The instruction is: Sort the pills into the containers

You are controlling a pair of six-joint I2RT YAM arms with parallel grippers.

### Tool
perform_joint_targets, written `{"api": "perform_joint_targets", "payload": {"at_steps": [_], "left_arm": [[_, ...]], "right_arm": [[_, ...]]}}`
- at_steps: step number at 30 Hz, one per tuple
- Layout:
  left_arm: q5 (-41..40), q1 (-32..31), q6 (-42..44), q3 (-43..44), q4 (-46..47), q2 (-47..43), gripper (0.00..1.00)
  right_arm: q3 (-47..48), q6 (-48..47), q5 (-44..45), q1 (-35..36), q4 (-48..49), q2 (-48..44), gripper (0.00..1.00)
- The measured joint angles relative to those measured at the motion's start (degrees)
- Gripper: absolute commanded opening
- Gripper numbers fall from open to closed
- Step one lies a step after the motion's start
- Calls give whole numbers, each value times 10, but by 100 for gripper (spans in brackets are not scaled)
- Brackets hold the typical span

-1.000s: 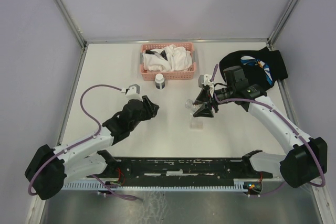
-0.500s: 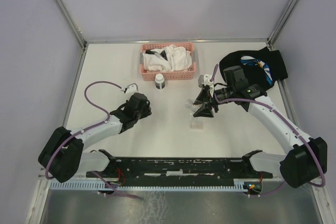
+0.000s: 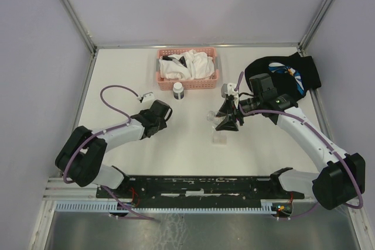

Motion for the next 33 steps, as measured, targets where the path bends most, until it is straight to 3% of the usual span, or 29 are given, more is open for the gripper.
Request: {"api": "perform_joint_targets", "payload": {"at_steps": [4, 6, 9, 13, 18, 22, 25, 27, 30, 33], "left_arm": [[-6, 1, -3, 2, -12, 3, 85], [-7, 1, -7, 5, -15, 3, 94], [-7, 1, -9, 7, -21, 2, 100], [12, 1, -9, 7, -38, -25, 99], [89, 1, -1, -28, -10, -161, 99], [184, 1, 18, -104, 76, -324, 99], [243, 1, 30, -133, 123, -407, 99], [271, 1, 37, -136, 150, -428, 99], [304, 1, 45, -137, 184, -428, 99], [332, 1, 50, -141, 211, -412, 99]], "right_arm": [[0, 0, 0, 0, 0, 0, 2], [0, 0, 0, 0, 0, 0, 2], [0, 0, 0, 0, 0, 0, 2], [0, 5, -7, -3, 1, -1, 2], [6, 97, -12, -27, 42, -37, 5], [42, 231, 23, -77, 145, -100, 6], [95, 394, 66, -124, 280, -103, 6], [110, 555, 77, -138, 436, -78, 7], [113, 776, 79, -99, 691, -33, 7], [106, 845, 72, -88, 743, -43, 5]]}}
